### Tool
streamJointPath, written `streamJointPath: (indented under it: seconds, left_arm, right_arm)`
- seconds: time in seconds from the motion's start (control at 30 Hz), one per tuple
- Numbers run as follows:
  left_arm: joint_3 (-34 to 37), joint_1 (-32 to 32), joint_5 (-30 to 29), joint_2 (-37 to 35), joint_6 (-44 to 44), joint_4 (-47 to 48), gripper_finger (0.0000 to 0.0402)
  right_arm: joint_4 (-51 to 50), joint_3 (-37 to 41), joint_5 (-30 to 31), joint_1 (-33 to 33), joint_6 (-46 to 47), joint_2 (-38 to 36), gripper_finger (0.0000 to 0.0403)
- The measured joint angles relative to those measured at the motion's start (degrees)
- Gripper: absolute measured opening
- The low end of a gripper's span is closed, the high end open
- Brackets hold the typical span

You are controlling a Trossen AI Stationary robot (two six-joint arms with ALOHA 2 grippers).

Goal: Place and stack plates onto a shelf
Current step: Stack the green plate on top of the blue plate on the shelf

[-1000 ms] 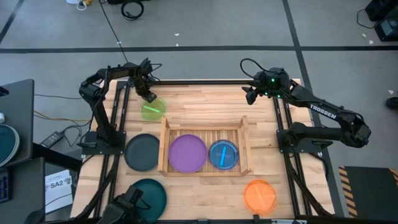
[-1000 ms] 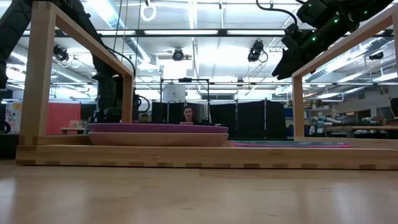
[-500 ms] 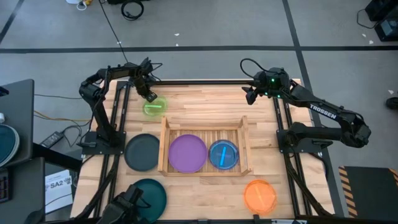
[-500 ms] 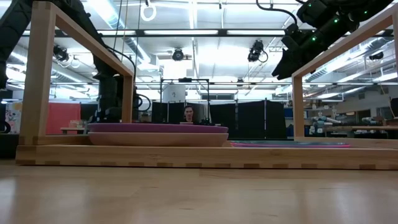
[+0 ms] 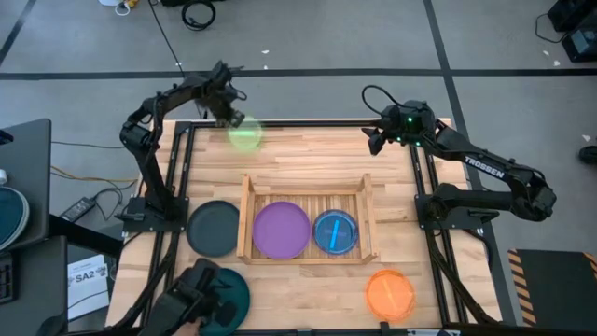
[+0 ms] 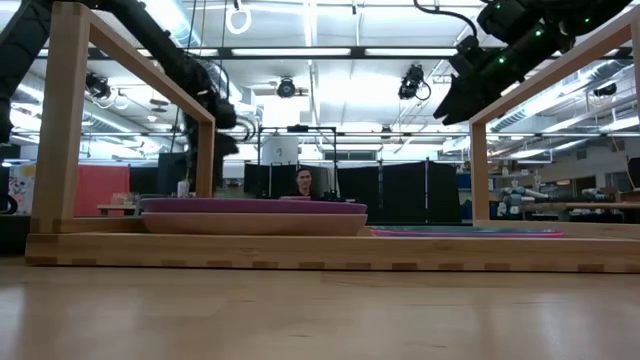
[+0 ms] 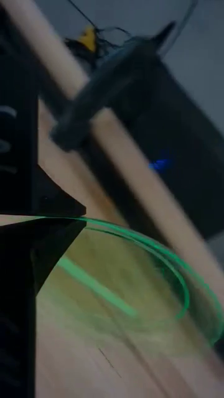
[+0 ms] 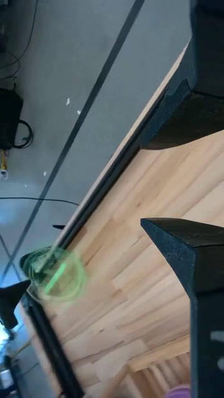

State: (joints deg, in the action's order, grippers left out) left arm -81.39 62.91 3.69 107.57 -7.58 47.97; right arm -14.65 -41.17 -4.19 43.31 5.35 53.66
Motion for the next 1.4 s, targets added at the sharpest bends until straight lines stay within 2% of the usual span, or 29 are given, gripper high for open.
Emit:
streamJointPath:
  seconds: [0.2, 0.6, 0.93, 1.4]
  left_arm:
    - [-7.93, -2.61, 4.03, -0.07, 5.01, -0.11, 0.0006]
    - [-18.65, -13.85, 4.1, -0.11, 5.5, -0.13, 0.0006]
    - [-20.1, -21.81, 3.64, -0.13, 7.07, -0.55, 0.0006]
    - [-20.1, -27.0, -1.02, -0.17, 7.09, -0.54, 0.0007]
  right_arm:
    - [4.67, 0.0, 0.0, 0.0, 3.81, 2.9, 0.0194]
    - [19.86, 0.0, -0.42, 0.0, 12.84, 13.57, 0.0194]
    - [36.33, -0.02, -10.68, -1.22, 20.65, 21.5, 0.0194]
    - [40.25, 0.0, -10.47, -7.35, 19.85, 28.63, 0.0192]
